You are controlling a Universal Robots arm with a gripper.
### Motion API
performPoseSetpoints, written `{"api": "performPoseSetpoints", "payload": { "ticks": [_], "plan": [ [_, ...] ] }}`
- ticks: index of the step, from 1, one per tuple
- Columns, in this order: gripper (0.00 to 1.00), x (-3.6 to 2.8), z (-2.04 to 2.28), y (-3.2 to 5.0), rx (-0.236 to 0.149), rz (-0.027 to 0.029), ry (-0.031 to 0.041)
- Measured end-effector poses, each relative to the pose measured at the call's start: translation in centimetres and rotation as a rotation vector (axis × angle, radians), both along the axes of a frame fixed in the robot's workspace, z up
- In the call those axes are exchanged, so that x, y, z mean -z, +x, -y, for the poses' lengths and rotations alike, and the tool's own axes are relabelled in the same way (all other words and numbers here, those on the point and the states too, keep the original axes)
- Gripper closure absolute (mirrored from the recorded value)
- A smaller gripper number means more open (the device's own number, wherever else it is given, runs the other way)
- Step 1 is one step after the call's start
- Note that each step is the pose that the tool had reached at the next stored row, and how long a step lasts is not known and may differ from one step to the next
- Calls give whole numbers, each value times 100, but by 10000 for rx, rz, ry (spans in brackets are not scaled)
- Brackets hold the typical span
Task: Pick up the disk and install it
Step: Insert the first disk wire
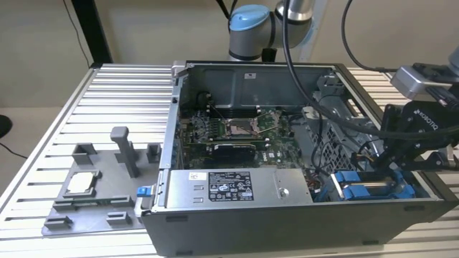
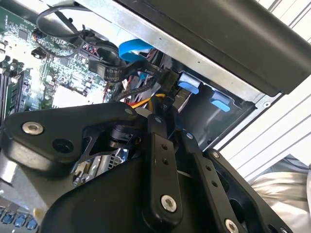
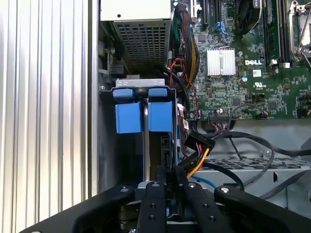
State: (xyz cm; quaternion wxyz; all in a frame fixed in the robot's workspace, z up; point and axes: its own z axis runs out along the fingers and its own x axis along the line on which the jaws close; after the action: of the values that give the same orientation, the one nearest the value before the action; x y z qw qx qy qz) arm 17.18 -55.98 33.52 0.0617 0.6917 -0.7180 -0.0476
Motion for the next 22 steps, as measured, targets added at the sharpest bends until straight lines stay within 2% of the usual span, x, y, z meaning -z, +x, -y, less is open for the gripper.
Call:
{"api": "performPoseSetpoints", "payload": {
  "ticks": [7,10,22],
  "plan": [
    [100,38,0,7,0,-46,-6],
    [100,55,0,7,0,-50,0],
    [100,59,0,7,0,-50,1]
  ]
}}
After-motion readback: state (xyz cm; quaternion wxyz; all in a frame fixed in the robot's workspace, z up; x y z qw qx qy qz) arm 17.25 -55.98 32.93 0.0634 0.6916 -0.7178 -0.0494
